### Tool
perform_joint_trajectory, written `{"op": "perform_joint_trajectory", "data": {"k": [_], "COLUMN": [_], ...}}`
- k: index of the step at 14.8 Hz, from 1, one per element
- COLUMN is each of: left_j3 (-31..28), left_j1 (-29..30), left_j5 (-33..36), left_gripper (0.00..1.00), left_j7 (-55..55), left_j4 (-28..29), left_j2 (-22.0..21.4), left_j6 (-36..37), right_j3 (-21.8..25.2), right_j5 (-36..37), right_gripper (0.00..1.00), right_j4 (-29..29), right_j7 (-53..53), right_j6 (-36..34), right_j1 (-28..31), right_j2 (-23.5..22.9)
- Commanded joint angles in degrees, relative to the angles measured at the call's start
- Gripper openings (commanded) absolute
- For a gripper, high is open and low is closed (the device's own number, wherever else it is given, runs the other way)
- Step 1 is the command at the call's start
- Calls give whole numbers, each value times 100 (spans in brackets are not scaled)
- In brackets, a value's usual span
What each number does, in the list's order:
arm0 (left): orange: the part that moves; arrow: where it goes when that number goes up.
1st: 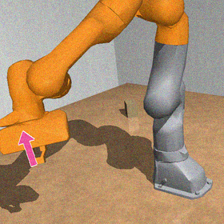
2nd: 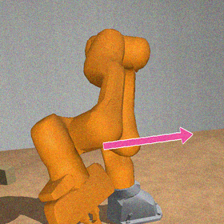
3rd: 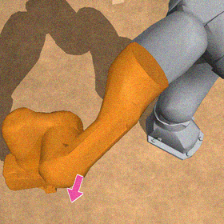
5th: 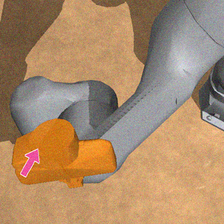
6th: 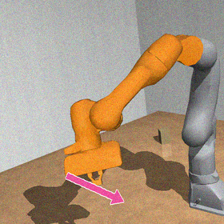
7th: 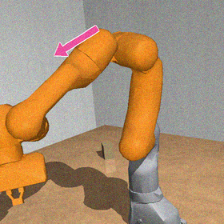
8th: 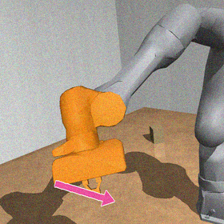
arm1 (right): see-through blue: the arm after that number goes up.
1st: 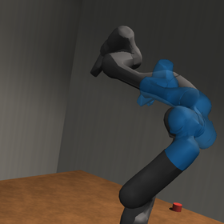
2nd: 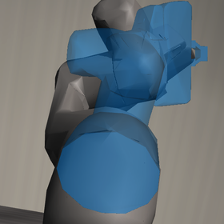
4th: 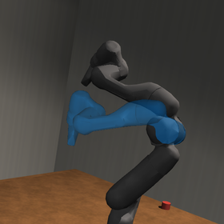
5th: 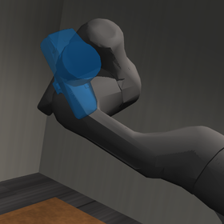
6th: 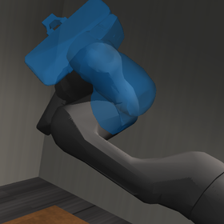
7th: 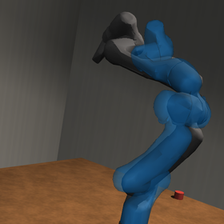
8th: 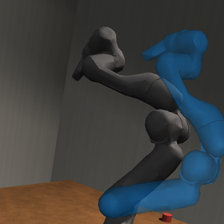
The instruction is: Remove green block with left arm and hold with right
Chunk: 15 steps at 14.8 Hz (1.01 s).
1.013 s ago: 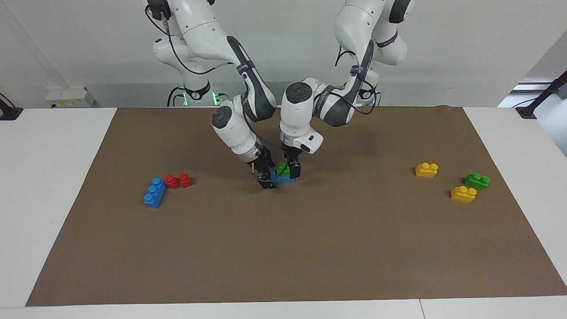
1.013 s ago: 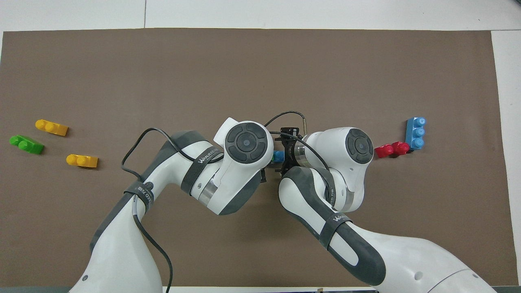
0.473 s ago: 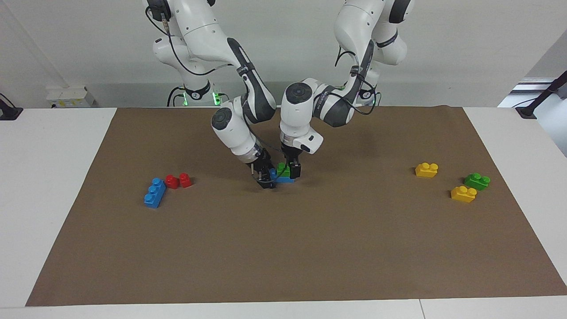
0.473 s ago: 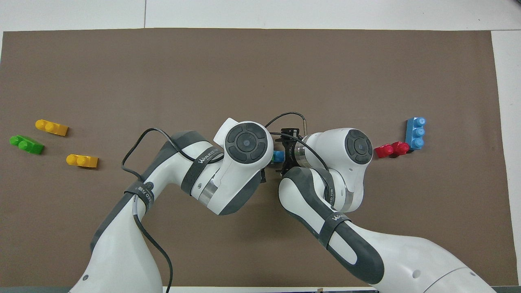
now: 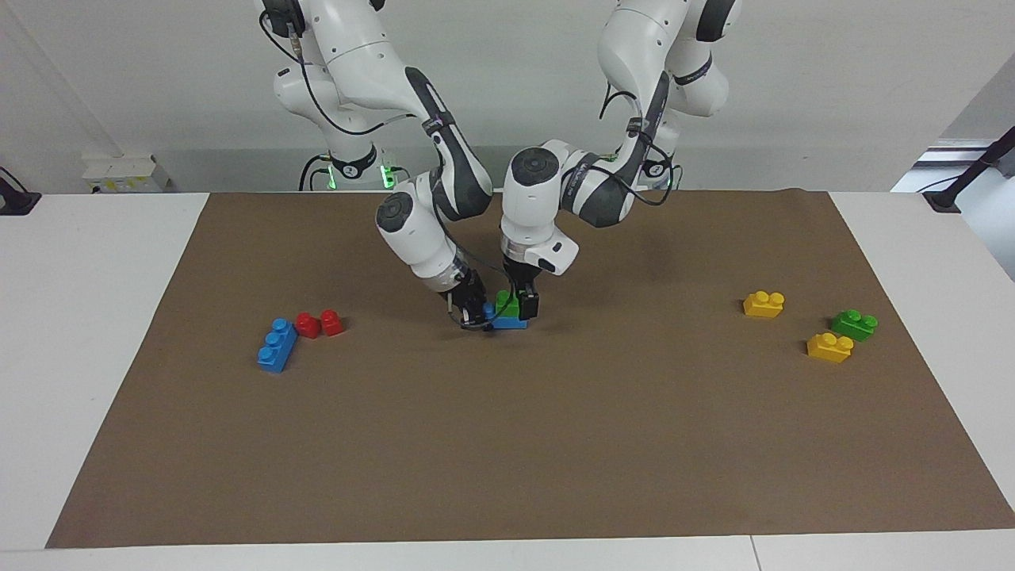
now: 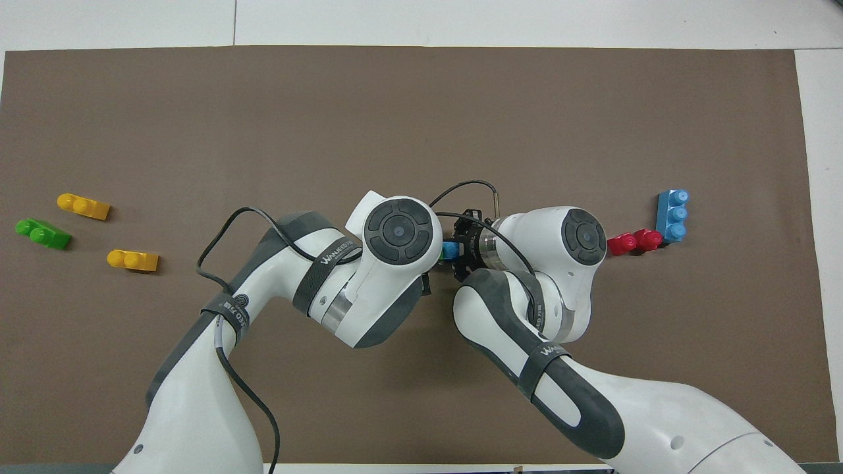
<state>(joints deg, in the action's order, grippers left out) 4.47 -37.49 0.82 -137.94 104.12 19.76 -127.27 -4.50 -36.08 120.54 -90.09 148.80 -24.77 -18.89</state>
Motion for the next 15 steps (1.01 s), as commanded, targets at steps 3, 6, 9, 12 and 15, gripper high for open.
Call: {"op": "perform_joint_trajectory", "data": {"k": [3, 6, 9, 12, 15], "left_j3": [-87, -87, -87, -87, -78], "left_j1": [-118, -127, -215, -215, -224], "left_j5": [111, 233, 287, 383, 384], "left_gripper": [100, 83, 41, 0, 0], "left_j7": [-154, -190, -181, -137, -119], "left_j4": [47, 65, 117, 109, 109], "left_j2": [2, 2, 2, -7, -7], "left_j6": [-114, -166, -219, -219, -176], "right_j3": [-34, -34, -34, -25, -34], "right_j5": [-189, -407, -681, -681, -681], "right_gripper": [0, 0, 0, 0, 0], "right_j4": [92, 118, 180, 180, 180], "right_j7": [518, 668, 668, 677, 677], "right_j6": [149, 202, 316, 334, 334], "right_j1": [43, -1, 7, 8, 16], "right_j2": [-18, -18, -18, -18, -27]}}
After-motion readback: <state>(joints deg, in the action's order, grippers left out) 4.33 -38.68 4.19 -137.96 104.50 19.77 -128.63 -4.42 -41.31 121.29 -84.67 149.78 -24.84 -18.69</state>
